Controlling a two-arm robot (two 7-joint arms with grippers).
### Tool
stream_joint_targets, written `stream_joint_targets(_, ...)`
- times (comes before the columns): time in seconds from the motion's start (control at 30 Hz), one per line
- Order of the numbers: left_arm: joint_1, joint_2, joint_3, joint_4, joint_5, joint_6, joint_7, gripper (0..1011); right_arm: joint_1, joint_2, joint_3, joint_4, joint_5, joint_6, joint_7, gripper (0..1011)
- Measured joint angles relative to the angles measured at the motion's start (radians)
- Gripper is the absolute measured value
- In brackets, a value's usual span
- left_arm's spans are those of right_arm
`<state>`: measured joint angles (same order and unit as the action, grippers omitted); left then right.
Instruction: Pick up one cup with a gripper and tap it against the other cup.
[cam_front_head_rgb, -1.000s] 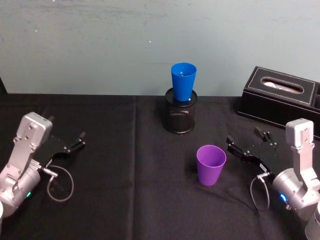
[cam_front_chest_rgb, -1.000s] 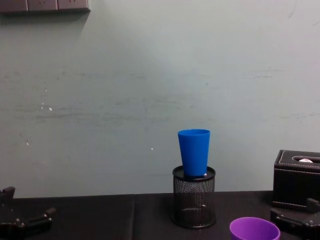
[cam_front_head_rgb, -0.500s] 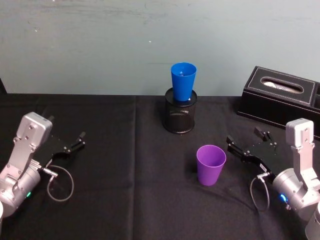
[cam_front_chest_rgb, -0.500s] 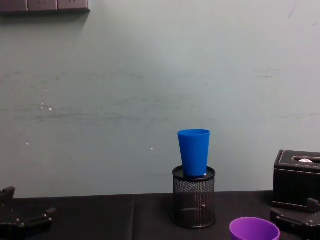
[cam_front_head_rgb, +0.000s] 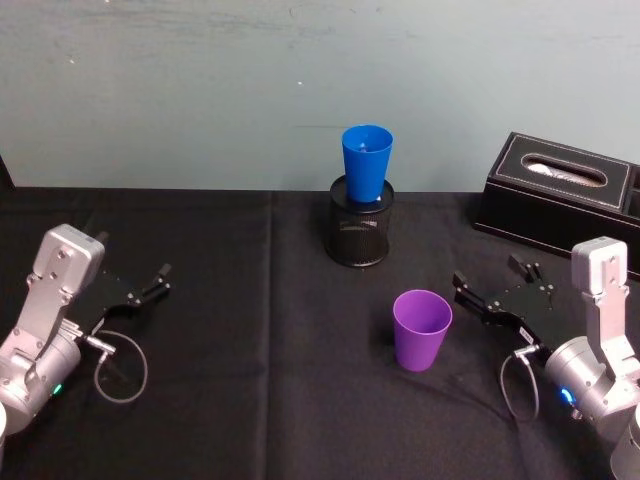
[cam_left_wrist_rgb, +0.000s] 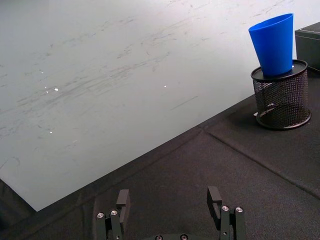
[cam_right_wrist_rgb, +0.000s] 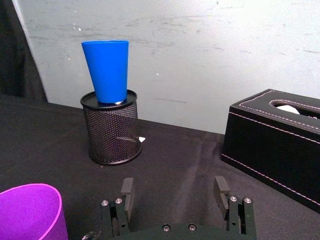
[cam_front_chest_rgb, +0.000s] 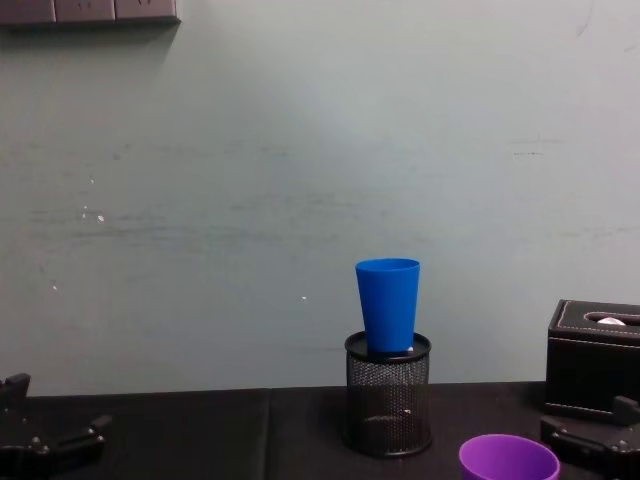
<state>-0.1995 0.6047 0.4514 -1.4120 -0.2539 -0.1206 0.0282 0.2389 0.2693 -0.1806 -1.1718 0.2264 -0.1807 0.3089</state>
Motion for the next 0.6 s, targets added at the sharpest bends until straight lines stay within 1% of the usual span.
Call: stream_joint_targets(0.6,0.0,0.0,0.0,0.0,0.0,0.0,0.0,1011,0.0,0.0,0.0,-0.001,0.0,0.0,0.0,1003)
